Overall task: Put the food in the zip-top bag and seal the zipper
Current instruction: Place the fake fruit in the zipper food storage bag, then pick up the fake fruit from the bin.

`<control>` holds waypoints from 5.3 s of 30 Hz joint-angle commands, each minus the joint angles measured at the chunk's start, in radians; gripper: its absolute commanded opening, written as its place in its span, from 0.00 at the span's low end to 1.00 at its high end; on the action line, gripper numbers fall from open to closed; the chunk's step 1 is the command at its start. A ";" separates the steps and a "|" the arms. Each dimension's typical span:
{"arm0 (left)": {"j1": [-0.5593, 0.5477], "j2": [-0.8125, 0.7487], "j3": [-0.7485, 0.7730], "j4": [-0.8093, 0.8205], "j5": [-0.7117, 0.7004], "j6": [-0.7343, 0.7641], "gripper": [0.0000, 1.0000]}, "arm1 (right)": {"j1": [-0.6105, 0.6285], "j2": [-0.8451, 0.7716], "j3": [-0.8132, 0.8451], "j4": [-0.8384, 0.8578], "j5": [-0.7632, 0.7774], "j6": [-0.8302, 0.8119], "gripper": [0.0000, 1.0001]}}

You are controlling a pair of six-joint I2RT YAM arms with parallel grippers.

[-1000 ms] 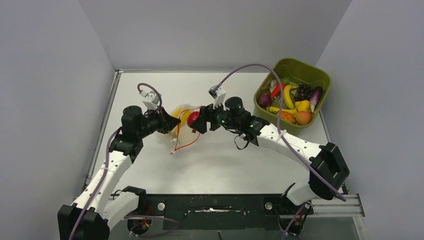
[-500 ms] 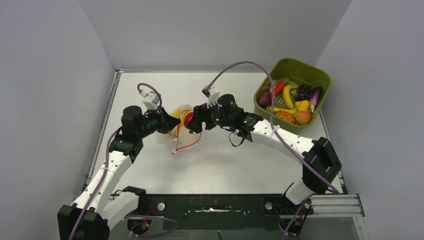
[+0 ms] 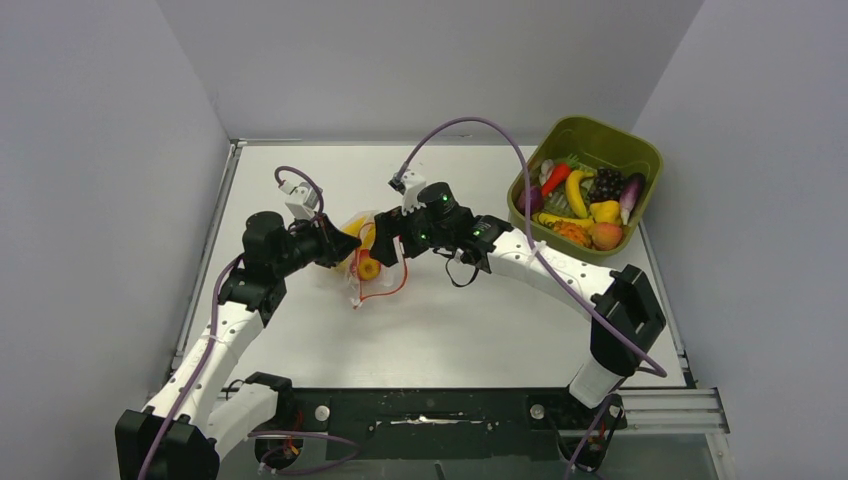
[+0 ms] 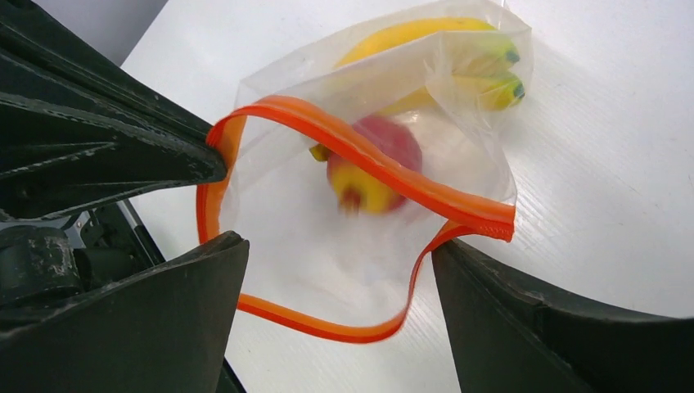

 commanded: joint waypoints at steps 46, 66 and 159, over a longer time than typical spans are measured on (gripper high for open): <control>0.001 -0.072 0.002 0.051 0.028 0.001 0.00 | -0.462 -0.106 0.157 -0.226 0.444 -0.351 0.77; 0.005 -0.044 0.003 0.041 0.007 0.011 0.00 | -0.917 0.129 0.232 -0.071 0.195 -0.301 0.65; 0.035 -0.012 0.004 0.045 0.008 0.011 0.00 | -1.023 0.592 0.633 -0.210 0.104 0.042 0.53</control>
